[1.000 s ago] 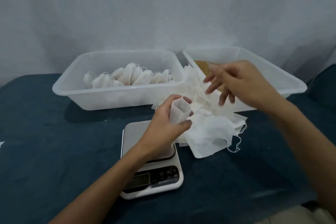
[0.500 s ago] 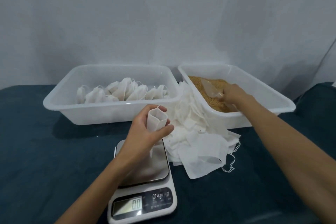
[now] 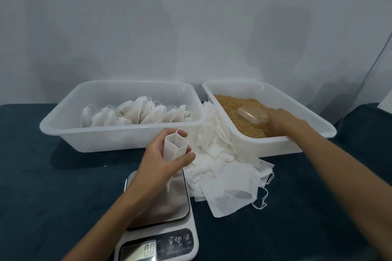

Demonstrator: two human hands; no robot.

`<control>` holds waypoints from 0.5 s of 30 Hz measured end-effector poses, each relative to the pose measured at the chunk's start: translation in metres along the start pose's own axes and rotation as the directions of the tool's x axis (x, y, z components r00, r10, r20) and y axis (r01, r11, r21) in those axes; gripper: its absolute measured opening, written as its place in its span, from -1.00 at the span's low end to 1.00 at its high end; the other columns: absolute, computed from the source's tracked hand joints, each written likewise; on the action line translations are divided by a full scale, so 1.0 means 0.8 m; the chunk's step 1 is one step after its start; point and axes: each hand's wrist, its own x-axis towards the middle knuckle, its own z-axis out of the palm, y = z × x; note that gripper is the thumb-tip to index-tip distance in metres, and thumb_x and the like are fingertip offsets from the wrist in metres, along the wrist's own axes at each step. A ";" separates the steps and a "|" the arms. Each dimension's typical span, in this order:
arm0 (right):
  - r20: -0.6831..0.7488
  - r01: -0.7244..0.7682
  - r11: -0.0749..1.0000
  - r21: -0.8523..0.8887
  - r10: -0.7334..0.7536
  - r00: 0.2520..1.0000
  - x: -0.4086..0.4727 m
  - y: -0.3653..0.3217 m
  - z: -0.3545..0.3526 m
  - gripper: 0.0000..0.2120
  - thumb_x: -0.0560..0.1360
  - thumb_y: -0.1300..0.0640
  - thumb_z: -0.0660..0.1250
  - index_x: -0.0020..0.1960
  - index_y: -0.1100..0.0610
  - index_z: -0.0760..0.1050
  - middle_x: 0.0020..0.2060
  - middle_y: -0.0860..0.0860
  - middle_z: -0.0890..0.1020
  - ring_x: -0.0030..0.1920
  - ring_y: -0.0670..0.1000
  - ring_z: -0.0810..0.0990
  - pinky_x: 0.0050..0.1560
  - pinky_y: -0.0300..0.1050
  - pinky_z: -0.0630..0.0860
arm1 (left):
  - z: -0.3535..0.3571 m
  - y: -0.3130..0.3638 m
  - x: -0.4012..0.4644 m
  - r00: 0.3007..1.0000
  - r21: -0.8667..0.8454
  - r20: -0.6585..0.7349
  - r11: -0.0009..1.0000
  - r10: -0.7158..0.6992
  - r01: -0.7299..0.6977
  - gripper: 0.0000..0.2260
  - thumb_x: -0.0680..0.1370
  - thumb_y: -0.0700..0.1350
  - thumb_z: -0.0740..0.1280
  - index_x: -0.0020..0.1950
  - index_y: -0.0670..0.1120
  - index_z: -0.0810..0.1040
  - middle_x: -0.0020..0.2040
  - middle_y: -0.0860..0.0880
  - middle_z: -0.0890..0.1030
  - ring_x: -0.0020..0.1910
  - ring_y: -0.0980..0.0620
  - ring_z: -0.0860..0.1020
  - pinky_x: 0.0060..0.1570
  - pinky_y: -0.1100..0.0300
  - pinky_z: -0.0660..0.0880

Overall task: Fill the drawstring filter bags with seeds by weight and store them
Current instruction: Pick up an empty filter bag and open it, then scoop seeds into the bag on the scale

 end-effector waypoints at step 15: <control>-0.059 0.222 0.971 0.085 -0.218 0.974 -0.006 0.023 0.005 -0.83 0.49 0.25 0.44 0.06 0.09 0.64 -0.08 -0.03 0.62 -0.04 0.01 0.56 -0.02 -0.13 0.46 | 0.003 -0.002 -0.003 1.000 0.042 -0.001 0.999 -0.006 0.006 -0.61 0.39 -0.09 0.55 0.17 -0.03 0.57 -0.12 -0.07 0.67 -0.14 0.05 0.63 -0.14 0.22 0.59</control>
